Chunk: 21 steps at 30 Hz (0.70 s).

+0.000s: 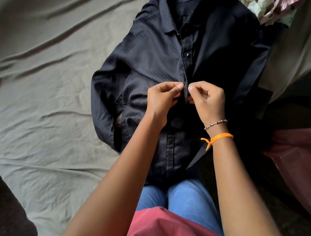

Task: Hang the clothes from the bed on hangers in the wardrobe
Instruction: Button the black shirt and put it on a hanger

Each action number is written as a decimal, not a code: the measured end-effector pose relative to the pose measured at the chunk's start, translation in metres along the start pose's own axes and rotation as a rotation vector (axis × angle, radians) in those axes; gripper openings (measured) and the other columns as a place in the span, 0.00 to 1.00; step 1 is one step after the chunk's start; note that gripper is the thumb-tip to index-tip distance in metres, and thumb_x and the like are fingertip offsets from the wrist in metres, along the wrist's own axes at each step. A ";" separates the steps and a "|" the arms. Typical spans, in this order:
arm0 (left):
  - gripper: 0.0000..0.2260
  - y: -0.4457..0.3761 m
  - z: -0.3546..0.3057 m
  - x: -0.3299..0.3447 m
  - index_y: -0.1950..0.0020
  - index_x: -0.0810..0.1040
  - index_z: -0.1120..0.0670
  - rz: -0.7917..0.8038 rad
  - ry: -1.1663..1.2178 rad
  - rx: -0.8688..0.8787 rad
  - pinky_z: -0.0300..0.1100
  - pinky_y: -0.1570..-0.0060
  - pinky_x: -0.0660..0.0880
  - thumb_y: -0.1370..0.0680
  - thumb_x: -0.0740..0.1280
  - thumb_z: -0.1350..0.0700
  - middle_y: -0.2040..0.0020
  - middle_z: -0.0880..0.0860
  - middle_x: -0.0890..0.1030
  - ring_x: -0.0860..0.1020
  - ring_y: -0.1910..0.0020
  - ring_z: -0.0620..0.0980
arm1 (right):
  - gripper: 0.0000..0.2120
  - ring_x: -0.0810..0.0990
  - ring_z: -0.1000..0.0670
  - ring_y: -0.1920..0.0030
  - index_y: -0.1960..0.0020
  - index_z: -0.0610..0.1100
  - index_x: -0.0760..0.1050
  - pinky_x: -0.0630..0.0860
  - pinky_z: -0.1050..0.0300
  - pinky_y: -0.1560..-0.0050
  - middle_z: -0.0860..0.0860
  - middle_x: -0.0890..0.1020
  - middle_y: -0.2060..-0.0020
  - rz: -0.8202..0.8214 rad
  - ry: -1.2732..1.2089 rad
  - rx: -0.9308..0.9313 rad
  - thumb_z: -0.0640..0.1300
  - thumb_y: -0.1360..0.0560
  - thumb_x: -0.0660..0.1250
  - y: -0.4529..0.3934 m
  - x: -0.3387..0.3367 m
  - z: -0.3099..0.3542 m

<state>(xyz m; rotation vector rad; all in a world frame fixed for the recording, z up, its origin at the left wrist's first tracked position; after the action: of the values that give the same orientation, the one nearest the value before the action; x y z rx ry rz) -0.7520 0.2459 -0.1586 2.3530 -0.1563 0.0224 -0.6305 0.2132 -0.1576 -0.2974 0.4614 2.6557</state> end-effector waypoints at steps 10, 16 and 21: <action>0.09 -0.006 -0.010 -0.001 0.61 0.79 0.54 0.093 -0.154 -0.023 0.32 0.62 0.75 0.22 0.65 0.62 0.66 0.50 0.77 0.76 0.68 0.38 | 0.02 0.81 0.52 0.66 0.62 0.37 0.79 0.79 0.60 0.61 0.51 0.81 0.68 -0.142 -0.086 0.032 0.33 0.31 0.70 0.007 0.008 -0.004; 0.07 -0.008 -0.013 -0.001 0.63 0.78 0.54 0.046 -0.172 -0.064 0.38 0.57 0.75 0.24 0.68 0.58 0.69 0.47 0.78 0.76 0.69 0.40 | 0.04 0.76 0.59 0.72 0.62 0.39 0.76 0.74 0.67 0.67 0.52 0.78 0.70 -0.197 0.059 -0.014 0.34 0.33 0.71 0.005 0.014 -0.001; 0.09 -0.014 -0.011 -0.001 0.65 0.78 0.58 0.022 -0.210 -0.011 0.32 0.64 0.74 0.25 0.70 0.61 0.74 0.47 0.77 0.74 0.74 0.39 | 0.05 0.77 0.52 0.71 0.62 0.40 0.77 0.74 0.63 0.68 0.48 0.80 0.68 -0.191 0.136 -0.022 0.38 0.32 0.73 0.004 0.017 -0.003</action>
<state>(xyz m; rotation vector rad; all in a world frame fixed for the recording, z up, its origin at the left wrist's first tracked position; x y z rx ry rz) -0.7513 0.2635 -0.1611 2.3390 -0.2834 -0.2152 -0.6470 0.2149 -0.1635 -0.5055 0.4237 2.4653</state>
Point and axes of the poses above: each hand's wrist, its own y-axis away from the middle knuckle, its own x-axis out of the palm, z = x × y, the point moved 4 cm from there along -y, towards the middle knuckle
